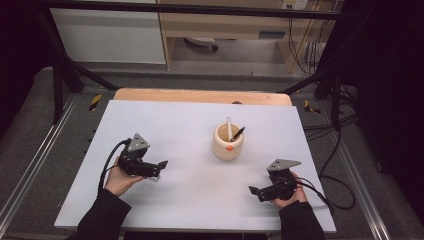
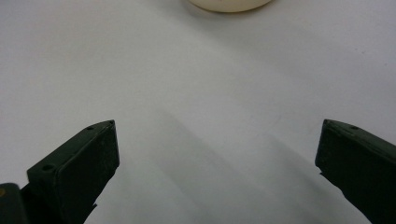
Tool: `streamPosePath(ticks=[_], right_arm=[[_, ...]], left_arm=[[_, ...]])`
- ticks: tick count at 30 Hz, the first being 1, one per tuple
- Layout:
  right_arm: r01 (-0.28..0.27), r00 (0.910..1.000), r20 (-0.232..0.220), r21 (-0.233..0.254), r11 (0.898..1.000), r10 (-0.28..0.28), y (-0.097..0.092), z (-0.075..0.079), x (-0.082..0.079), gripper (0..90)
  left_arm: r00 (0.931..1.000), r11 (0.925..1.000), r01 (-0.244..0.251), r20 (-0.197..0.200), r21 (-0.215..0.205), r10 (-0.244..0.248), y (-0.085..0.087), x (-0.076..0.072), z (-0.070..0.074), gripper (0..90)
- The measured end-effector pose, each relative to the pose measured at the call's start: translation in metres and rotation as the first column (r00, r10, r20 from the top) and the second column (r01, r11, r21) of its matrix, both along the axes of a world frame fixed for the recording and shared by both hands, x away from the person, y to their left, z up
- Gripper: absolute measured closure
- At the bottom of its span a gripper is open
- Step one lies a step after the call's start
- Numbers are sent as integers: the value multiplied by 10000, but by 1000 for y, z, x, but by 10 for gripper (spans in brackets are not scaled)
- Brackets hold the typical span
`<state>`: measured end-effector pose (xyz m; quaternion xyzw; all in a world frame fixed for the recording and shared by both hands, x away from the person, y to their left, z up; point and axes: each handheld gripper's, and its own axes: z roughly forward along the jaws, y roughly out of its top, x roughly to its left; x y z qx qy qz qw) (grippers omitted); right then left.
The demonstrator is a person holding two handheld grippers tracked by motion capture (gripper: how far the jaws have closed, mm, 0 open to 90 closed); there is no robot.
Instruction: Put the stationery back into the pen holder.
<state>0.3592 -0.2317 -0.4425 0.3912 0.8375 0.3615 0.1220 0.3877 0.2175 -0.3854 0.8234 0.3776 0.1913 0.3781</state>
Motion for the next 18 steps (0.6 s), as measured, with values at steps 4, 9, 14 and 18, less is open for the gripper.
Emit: streamPosePath(ticks=[4, 9, 14, 18], right_arm=[[-22, 9999, -104, -256, 9997, 19, 4, 0, 0, 4], [-79, 9998, -209, -316, 9995, 72, 12, 1, -1, 4], [-311, 9994, -184, -453, 9985, 303, 20, 2, -2, 4], [-565, 9984, -87, -388, 9976, 562, 28, 4, -2, 5]], left_arm=[[9997, 9997, -222, 38, -108, 222, 16, -8, -9, 98], [9994, 9993, -333, 5, -149, 333, 27, -14, -15, 98], [9993, 9992, -351, -97, -168, 349, 42, -23, -22, 98], [9997, 9997, -231, -111, -102, 230, 50, -30, -27, 98]])
